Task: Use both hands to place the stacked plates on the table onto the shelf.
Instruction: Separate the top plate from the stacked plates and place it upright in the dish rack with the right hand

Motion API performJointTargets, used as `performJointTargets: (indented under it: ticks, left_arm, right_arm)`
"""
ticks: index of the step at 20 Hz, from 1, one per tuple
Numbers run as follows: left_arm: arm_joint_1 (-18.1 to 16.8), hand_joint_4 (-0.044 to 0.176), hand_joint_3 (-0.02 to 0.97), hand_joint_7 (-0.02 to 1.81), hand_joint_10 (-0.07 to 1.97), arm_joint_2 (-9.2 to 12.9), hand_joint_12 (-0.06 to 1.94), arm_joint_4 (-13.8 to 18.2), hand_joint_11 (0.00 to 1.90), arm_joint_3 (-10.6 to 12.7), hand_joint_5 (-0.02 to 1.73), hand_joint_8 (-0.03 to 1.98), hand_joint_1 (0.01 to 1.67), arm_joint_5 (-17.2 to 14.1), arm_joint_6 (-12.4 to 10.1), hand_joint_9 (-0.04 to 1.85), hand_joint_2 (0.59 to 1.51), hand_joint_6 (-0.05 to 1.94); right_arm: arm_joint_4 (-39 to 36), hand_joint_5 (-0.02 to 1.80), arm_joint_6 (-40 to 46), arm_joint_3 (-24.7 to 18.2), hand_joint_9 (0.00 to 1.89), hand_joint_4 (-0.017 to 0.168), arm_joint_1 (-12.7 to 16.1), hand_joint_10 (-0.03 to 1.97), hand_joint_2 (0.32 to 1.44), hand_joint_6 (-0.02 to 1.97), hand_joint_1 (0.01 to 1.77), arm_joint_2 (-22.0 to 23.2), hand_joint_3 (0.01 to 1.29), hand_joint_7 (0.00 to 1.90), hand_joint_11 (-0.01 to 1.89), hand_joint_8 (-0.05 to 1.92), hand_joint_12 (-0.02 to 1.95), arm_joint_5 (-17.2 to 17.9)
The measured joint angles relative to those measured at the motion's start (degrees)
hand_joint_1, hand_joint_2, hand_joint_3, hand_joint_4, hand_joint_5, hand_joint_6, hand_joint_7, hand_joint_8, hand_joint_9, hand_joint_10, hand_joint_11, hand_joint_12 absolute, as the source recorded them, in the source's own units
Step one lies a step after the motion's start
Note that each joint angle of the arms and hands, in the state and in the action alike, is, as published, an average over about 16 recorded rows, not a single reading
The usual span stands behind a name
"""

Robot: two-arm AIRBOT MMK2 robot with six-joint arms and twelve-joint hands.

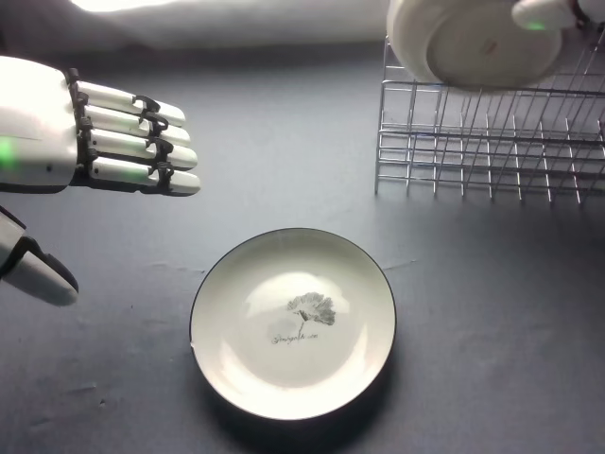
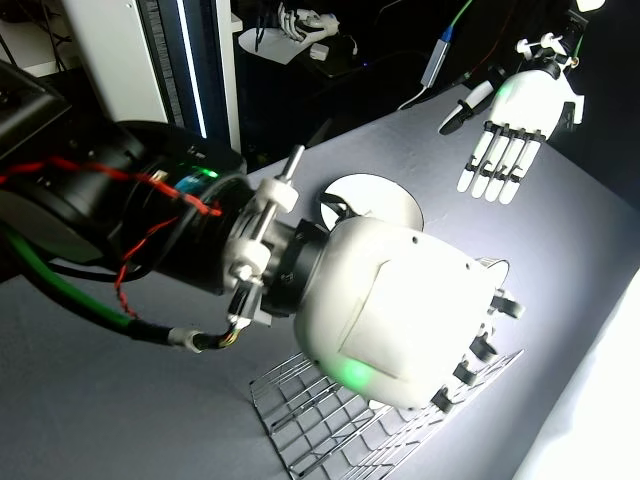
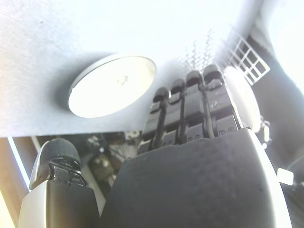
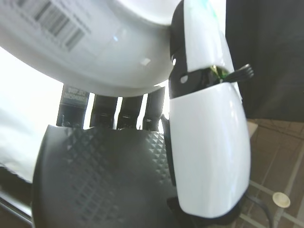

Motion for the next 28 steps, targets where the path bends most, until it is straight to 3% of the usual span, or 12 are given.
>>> performJointTargets:
  ticks: [7,15,21,28]
  left_arm:
    - [3.76,0.000,0.006,0.02,0.00,-0.34,0.00,-1.50,0.01,-1.62,0.02,-0.01,0.01,0.37,-0.51,0.02,1.063,0.00]
    - [8.37,0.000,0.006,0.02,0.00,-1.45,0.00,-4.30,0.01,-3.62,0.02,-0.01,0.01,2.89,-0.54,0.02,1.064,0.00]
    - [10.16,0.000,0.006,0.02,0.00,-2.52,0.00,-5.61,0.01,-4.15,0.02,-0.01,0.02,5.19,-0.31,0.02,1.064,0.00]
    - [10.98,-0.001,0.006,0.02,0.00,-3.21,0.00,-5.84,0.01,-4.58,0.02,-0.01,0.02,6.46,0.03,0.02,1.069,0.00]
  right_arm:
    - [-0.05,0.90,-0.02,1.49,1.02,-0.008,-4.24,1.15,0.98,0.95,1.39,0.23,0.01,1.07,0.94,0.80,1.48,1.71]
    - [-0.21,0.86,0.06,1.92,0.92,-0.008,-8.74,1.19,1.02,1.01,1.37,0.44,0.01,0.99,0.84,0.90,1.51,3.85]
    - [-0.39,0.81,0.16,1.92,0.80,-0.007,-10.29,1.03,1.05,0.84,1.36,0.62,0.01,0.91,0.66,0.69,1.54,5.10]
    - [-1.79,0.71,0.14,1.15,0.60,-0.005,-8.32,0.77,1.04,0.55,1.31,0.81,0.01,0.81,0.33,0.30,1.59,5.54]
